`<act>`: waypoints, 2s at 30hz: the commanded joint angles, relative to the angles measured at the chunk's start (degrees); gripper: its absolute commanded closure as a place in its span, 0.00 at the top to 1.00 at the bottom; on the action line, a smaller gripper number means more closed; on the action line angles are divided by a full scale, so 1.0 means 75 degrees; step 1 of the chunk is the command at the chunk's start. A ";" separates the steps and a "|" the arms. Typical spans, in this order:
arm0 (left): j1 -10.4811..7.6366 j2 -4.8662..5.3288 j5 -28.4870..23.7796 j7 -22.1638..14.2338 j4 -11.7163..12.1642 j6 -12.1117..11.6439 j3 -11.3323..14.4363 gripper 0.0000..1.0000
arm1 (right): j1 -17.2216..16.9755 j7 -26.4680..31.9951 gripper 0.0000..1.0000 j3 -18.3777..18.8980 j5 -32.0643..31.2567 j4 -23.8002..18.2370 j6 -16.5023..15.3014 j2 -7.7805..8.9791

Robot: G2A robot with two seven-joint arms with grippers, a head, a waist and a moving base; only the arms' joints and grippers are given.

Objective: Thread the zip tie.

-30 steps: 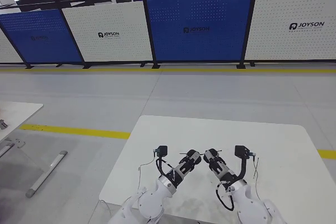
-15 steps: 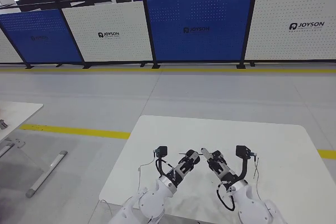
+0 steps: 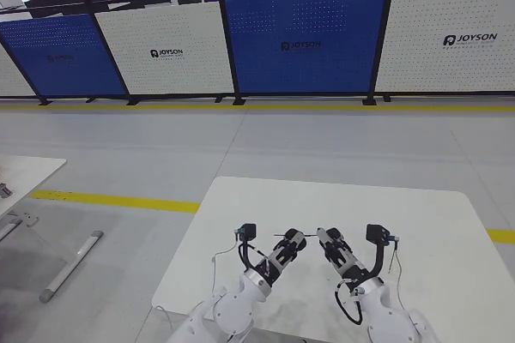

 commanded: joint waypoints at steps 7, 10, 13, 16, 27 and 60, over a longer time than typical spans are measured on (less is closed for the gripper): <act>0.0019 -0.0004 -0.0053 -0.0088 -0.0088 -0.0071 0.0015 0.00 | 0.0038 0.0033 0.00 -0.0019 -0.0059 -0.0004 -0.0037 0.0000; 0.0037 0.0000 -0.0042 -0.0140 -0.0111 -0.0146 0.0017 0.00 | 0.0059 0.0091 0.00 -0.0028 -0.0086 -0.0006 -0.0054 0.0003; 0.0043 0.0002 -0.0039 -0.0187 -0.0128 -0.0214 0.0025 0.00 | 0.0071 0.0152 0.00 -0.0040 -0.0087 -0.0004 -0.0067 0.0005; 0.0055 0.0004 -0.0029 -0.0191 -0.0130 -0.0237 0.0015 0.00 | 0.0077 0.0171 0.00 -0.0043 -0.0081 -0.0002 -0.0074 0.0005; 0.0065 0.0009 0.0079 -0.0206 -0.0096 -0.0141 -0.0001 0.44 | 0.0042 0.0135 0.00 -0.0048 -0.0215 0.0003 0.0012 0.0011; 0.0081 -0.0010 0.0035 -0.0023 -0.0129 -0.0191 -0.0101 0.00 | 0.0065 0.0123 0.00 -0.0014 -0.0242 0.0036 0.0060 0.0008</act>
